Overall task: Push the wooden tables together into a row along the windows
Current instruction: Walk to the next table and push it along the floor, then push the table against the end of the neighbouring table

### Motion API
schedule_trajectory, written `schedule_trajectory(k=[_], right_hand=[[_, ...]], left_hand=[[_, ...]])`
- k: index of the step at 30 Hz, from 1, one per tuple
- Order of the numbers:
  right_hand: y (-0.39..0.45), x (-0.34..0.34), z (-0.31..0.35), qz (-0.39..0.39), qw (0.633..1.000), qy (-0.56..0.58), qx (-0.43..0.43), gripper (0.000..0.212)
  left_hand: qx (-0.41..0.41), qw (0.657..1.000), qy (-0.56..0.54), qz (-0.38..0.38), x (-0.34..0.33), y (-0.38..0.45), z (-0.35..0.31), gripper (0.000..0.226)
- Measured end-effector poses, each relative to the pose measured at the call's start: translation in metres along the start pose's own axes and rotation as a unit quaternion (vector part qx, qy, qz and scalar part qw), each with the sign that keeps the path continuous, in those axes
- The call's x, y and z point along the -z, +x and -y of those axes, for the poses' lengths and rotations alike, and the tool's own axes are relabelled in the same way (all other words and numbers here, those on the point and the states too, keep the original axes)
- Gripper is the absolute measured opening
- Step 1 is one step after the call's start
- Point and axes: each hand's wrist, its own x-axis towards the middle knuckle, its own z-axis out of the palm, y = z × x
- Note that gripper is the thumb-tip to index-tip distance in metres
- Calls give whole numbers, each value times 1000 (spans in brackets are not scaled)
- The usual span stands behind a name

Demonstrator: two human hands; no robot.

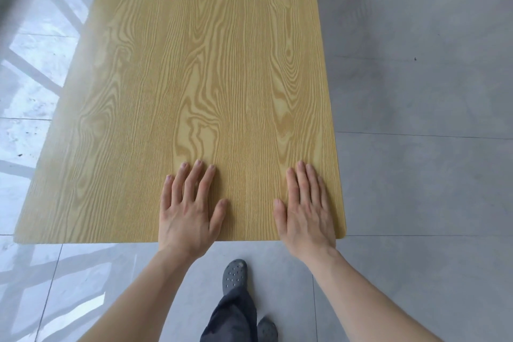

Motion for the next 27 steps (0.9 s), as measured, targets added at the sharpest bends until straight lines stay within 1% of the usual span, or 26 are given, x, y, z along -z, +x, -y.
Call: schedule_trajectory(k=[2,5,9,12,15,19,27], right_hand=[[0,13,1,41,999,8,1,71],[4,36,-6,106,993,49,11,72],[16,73,-25,216,971,103,21,64],[34,108,-47,285,953,102,5,58],[54,140,-86,294,952,82,-19,58],[82,180,-163,278,956,81,-34,60],[135,268,-352,232,969,63,-60,62]], left_hand=[[0,999,-11,32,10,2,-2,71],[18,997,-24,76,28,6,-10,74],[67,985,5,158,55,27,-34,72],[40,981,12,192,80,59,-67,66],[-6,979,12,203,102,97,-115,68],[-43,979,22,198,129,150,-200,66],[-59,982,30,179,178,241,-393,64]])
